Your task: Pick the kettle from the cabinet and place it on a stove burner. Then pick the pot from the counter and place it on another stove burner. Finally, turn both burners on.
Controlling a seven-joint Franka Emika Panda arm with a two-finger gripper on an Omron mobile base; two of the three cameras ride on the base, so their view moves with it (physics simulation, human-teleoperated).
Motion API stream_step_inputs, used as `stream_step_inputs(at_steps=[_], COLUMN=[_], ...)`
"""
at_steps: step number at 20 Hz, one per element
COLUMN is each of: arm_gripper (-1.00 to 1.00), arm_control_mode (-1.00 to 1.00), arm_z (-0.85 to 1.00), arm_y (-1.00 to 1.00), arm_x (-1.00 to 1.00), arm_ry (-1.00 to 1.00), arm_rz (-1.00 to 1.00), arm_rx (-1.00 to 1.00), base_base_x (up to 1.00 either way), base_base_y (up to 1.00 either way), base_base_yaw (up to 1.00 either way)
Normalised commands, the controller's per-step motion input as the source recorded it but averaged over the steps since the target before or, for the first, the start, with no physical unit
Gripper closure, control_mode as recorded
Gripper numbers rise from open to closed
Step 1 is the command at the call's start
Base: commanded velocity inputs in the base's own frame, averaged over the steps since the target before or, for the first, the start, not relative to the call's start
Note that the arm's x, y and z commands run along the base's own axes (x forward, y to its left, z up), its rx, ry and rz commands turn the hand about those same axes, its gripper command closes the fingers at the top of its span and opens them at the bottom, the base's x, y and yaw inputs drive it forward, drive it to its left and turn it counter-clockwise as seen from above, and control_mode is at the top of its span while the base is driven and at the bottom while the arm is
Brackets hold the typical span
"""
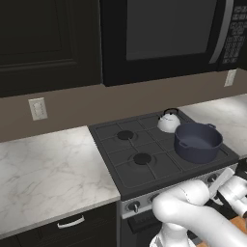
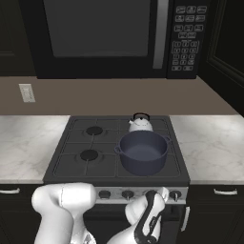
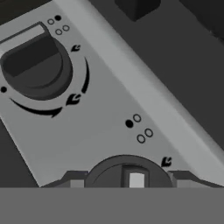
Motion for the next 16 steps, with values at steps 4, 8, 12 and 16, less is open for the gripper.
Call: stream_step_inputs(at_steps=[4,8,12,16], arm_gripper=[1.00,1.00,-1.00,-1.00], arm_control_mode=[-1.00,-1.00,-1.00,-1.00], arm_z=[0.00,0.00,0.00,0.00], arm_y=[0.00,0.00,0.00,0.00], arm_x=[-0.02,0.00,0.00,0.00], arm_ry=[-0.04,0.00,0.00,0.00], arm_rz=[0.02,0.00,0.00,0.00], arm_rx=[-0.24,-0.10,-0.01,0.00], base_base_x=[0.00,0.00,0.00,0.00], base_base_y=[0.00,0.00,0.00,0.00], base_base_yaw=[0.00,0.00,0.00,0.00])
